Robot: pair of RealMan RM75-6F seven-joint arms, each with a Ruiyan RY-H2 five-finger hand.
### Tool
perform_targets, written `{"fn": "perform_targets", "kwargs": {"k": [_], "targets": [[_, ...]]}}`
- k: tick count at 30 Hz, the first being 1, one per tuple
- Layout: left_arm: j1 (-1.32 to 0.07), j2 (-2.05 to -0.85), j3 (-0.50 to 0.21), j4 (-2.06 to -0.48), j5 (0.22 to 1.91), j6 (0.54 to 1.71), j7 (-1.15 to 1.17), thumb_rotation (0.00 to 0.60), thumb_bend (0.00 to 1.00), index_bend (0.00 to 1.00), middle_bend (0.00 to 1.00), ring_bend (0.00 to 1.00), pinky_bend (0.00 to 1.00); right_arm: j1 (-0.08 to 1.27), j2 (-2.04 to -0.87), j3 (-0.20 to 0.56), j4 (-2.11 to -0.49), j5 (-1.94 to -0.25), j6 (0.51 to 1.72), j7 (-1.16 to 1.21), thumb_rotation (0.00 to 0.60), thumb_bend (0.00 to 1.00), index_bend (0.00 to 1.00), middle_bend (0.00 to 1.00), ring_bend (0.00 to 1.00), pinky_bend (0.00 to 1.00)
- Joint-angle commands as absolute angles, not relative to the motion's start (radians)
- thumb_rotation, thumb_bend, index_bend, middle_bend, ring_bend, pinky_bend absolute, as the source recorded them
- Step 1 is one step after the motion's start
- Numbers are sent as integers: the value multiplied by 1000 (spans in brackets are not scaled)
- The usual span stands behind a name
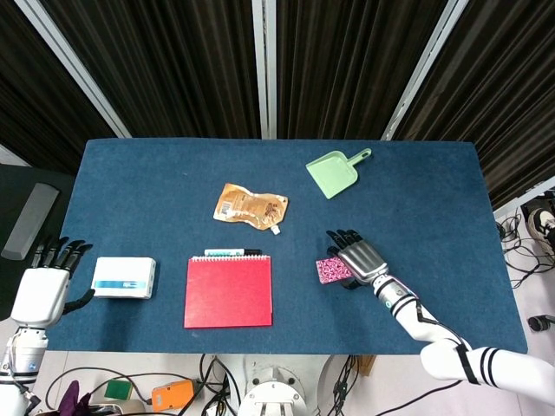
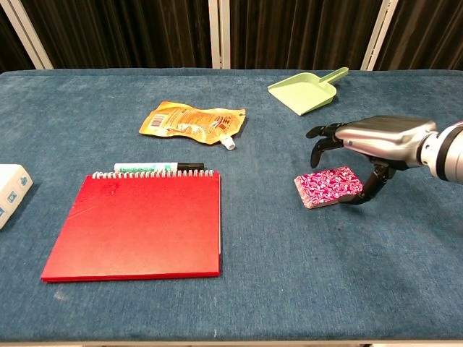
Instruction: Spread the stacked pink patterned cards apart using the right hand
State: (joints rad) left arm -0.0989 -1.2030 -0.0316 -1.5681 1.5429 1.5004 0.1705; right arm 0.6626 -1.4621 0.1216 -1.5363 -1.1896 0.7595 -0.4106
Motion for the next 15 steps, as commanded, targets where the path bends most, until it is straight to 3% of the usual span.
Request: {"fn": "perform_targets", "kwargs": {"k": [1,10,15], "targets": [[-99,-1204,-31,-1567,1542,1501,171,600,105,196,177,111,53,673,-1472,115,-1525,-1177,755,-411,554,438,343,6,0,124],[-98,-1207,-30,-1561,1540,1503,169,600,105,196,177,111,53,689,-1487,101,-1505,-1155,767,-400,556,469,411,45,0,125],[-99,-1207,-31,-1559,1541,1504,170,600,105,196,177,112,52,692,-1486,100,-1508,-1153,777,-377,583,491,507,102,0,131]]}}
